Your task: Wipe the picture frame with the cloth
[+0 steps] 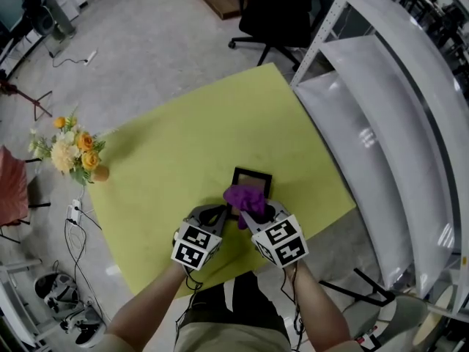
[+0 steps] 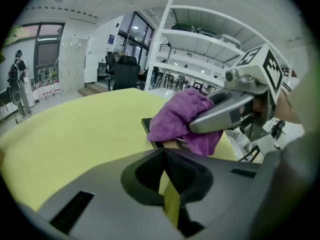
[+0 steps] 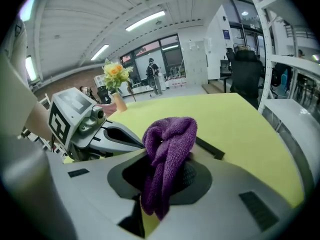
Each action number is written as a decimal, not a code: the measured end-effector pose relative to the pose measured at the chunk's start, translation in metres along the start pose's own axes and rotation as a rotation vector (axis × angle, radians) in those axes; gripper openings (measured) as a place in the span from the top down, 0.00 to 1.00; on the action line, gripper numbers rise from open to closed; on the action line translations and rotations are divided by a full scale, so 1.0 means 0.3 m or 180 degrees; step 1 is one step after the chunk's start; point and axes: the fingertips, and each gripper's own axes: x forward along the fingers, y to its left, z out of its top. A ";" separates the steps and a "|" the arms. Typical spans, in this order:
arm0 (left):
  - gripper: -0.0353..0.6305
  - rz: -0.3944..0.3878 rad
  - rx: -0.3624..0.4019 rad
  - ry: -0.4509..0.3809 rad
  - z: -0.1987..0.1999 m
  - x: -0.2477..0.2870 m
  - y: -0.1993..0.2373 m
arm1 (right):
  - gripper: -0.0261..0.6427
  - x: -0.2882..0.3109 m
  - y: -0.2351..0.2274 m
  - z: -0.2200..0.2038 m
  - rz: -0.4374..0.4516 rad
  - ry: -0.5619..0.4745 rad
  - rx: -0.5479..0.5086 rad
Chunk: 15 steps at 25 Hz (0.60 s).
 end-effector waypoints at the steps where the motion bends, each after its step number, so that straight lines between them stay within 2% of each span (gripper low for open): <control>1: 0.94 -0.0010 0.0010 0.0030 -0.011 -0.001 -0.006 | 0.83 0.022 0.019 -0.014 0.0035 0.0036 0.0009; 5: 0.94 -0.0027 0.0047 0.0145 -0.053 0.007 -0.021 | 0.83 0.083 0.072 -0.086 0.0114 0.0192 0.0084; 8: 0.94 -0.0009 0.0064 0.0137 -0.061 0.007 -0.019 | 0.83 0.093 0.084 -0.122 0.0108 0.0225 0.0175; 15: 0.94 -0.0005 0.0110 0.0146 -0.064 0.006 -0.017 | 0.83 0.039 0.040 -0.186 -0.0074 0.0362 0.0107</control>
